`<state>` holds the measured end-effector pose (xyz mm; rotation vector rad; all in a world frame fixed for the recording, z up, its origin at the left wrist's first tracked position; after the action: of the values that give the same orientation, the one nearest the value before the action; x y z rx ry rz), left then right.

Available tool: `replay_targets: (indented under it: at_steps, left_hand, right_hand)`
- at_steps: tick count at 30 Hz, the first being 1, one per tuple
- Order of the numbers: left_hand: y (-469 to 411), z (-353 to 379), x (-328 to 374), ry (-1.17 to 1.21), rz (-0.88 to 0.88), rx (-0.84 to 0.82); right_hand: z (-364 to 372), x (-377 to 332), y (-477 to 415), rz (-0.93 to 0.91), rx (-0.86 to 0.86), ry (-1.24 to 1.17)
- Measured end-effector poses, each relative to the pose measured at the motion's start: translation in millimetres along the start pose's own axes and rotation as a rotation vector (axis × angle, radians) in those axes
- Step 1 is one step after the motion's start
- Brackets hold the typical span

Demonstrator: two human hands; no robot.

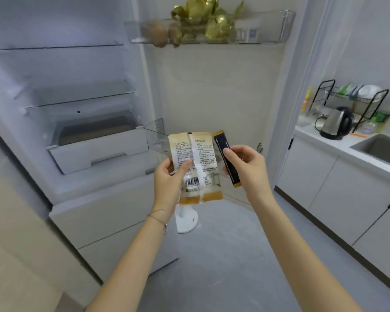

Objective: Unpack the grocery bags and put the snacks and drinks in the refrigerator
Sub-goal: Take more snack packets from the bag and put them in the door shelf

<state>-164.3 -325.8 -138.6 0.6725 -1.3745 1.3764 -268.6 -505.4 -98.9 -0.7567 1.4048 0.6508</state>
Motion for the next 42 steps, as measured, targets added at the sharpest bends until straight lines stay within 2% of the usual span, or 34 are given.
replay_targets:
  at_steps: [4, 10, 16, 19, 24, 29, 34, 42]
  left_hand:
    - [-48, -13, 19, 0.028, 0.054, 0.057]
    - [-115, -24, 47, -0.056, 0.196, 0.087]
    - [-175, -11, 51, -0.024, 0.265, -0.039]
    - [-206, -2, 49, -0.069, 0.292, -0.125]
    - [-251, 15, 37, -0.212, 0.324, -0.396]
    - [-269, 37, -4, -0.473, 0.272, -0.778]
    - [-260, 47, -49, -0.632, 0.177, -1.115]
    - [-247, 55, -72, -0.642, 0.081, -1.377]
  right_hand:
    - [17, -29, -32, -0.093, -0.013, 0.050]
    - [41, -46, -79, -0.107, -0.044, 0.055]
    - [54, -45, -118, -0.105, 0.004, 0.071]
    - [55, -43, -136, -0.132, 0.057, 0.166]
    - [54, -29, -159, -0.104, 0.145, 0.377]
    - [64, 0, -164, 0.074, 0.040, 0.732]
    - [63, 17, -161, 0.176, 0.002, 0.932]
    - [82, 37, -155, 0.315, -0.143, 0.983]
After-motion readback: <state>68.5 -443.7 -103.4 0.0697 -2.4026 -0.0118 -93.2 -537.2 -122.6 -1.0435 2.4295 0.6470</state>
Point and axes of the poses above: each hand's wrist, its own y-axis away from the middle knuckle, its own z-axis out of the palm, x = y × z, the point moved 10 cm from there along -y, towards the middle knuckle, and after that the axes turned 9 degrees about z, right-handed, at the moved point
